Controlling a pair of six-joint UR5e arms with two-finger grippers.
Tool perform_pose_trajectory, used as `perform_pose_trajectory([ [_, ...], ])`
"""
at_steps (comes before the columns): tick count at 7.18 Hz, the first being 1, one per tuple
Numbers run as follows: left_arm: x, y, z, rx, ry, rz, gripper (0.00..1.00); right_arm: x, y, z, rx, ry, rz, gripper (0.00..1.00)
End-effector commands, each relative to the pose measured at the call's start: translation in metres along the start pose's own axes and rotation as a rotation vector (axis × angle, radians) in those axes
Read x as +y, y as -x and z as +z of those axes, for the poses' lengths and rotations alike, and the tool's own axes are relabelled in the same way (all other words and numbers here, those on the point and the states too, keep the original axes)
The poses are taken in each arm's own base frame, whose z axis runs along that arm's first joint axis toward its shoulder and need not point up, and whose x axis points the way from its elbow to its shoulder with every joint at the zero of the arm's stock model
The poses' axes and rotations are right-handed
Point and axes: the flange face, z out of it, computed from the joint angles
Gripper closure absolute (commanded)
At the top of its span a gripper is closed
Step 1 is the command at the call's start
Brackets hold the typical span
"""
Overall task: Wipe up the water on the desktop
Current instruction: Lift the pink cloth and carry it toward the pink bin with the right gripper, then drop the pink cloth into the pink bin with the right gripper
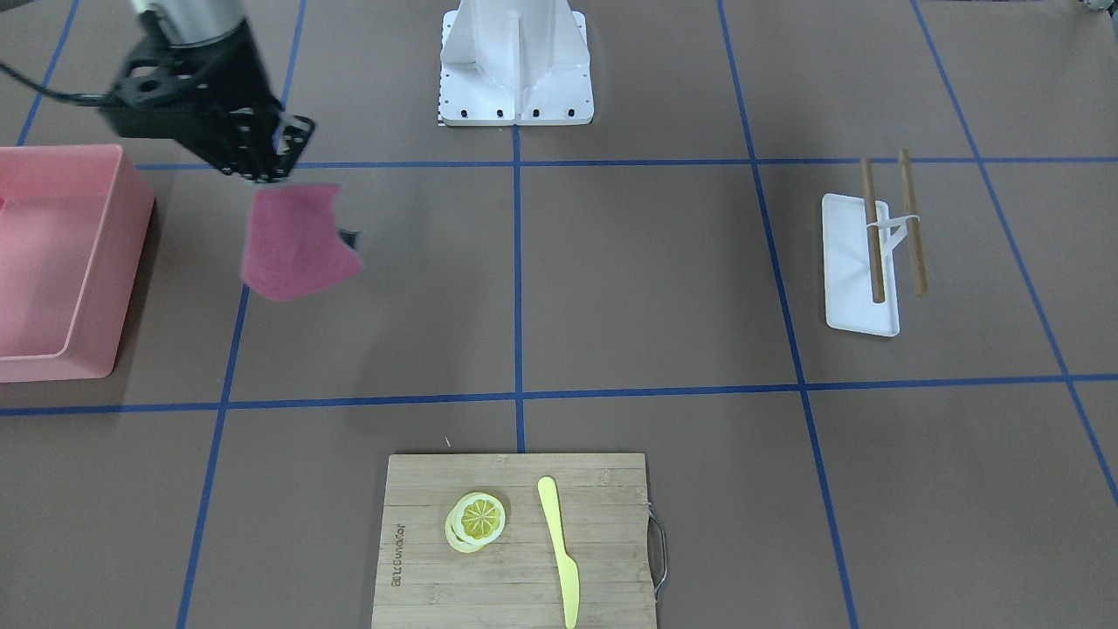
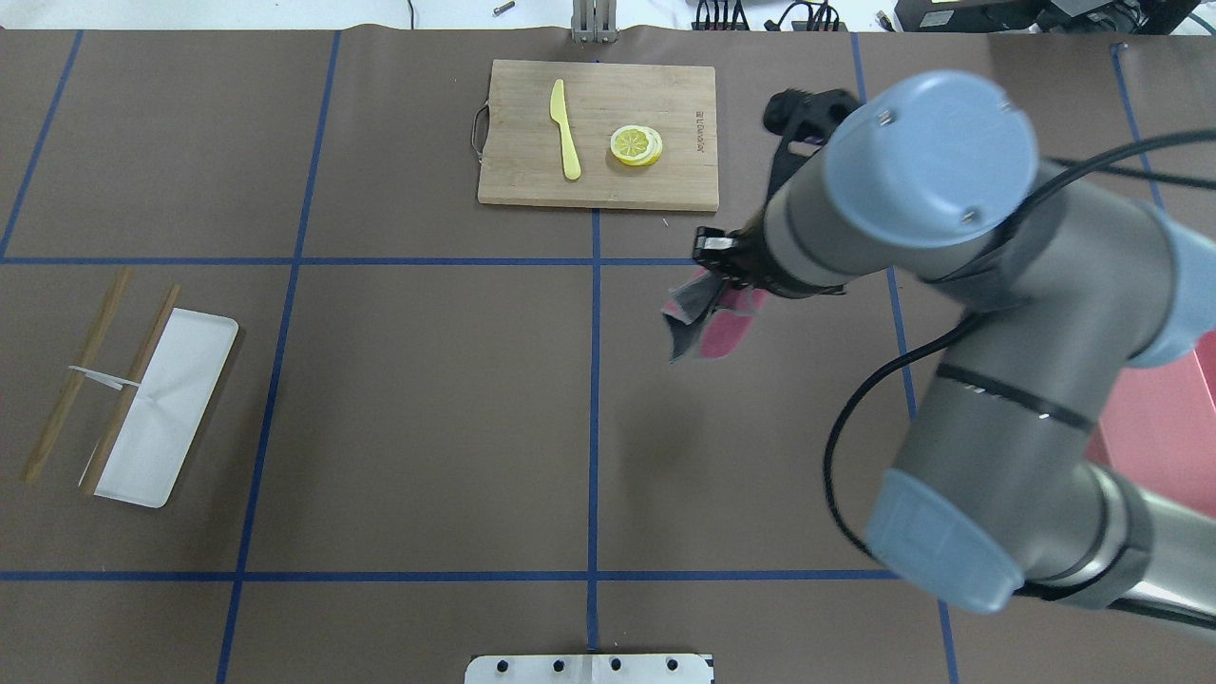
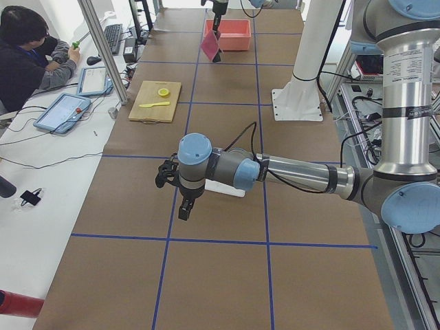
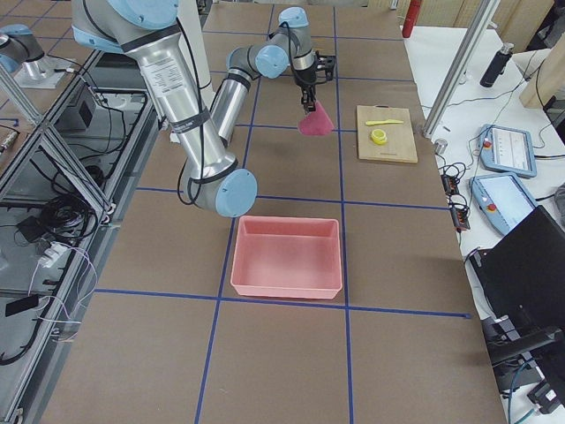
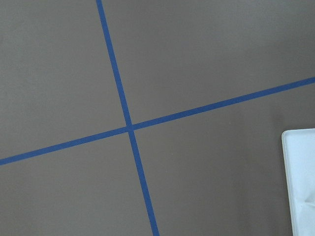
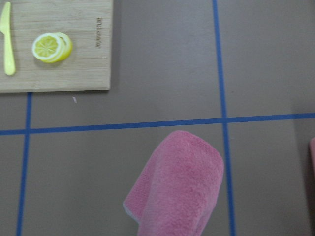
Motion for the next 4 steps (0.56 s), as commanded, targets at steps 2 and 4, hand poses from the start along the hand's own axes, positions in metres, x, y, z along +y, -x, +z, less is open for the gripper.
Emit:
perform_pose_trajectory([
  [2, 0.002, 0.006, 0.005, -0.008, 0.005, -0.059, 0.02, 0.004, -0.250, -0.017, 0.054, 0.122, -0.258, 1.00],
  [4, 0.001, 0.006, 0.005, -0.008, 0.005, -0.059, 0.02, 0.051, -0.357, -0.020, 0.055, 0.185, -0.336, 1.00],
])
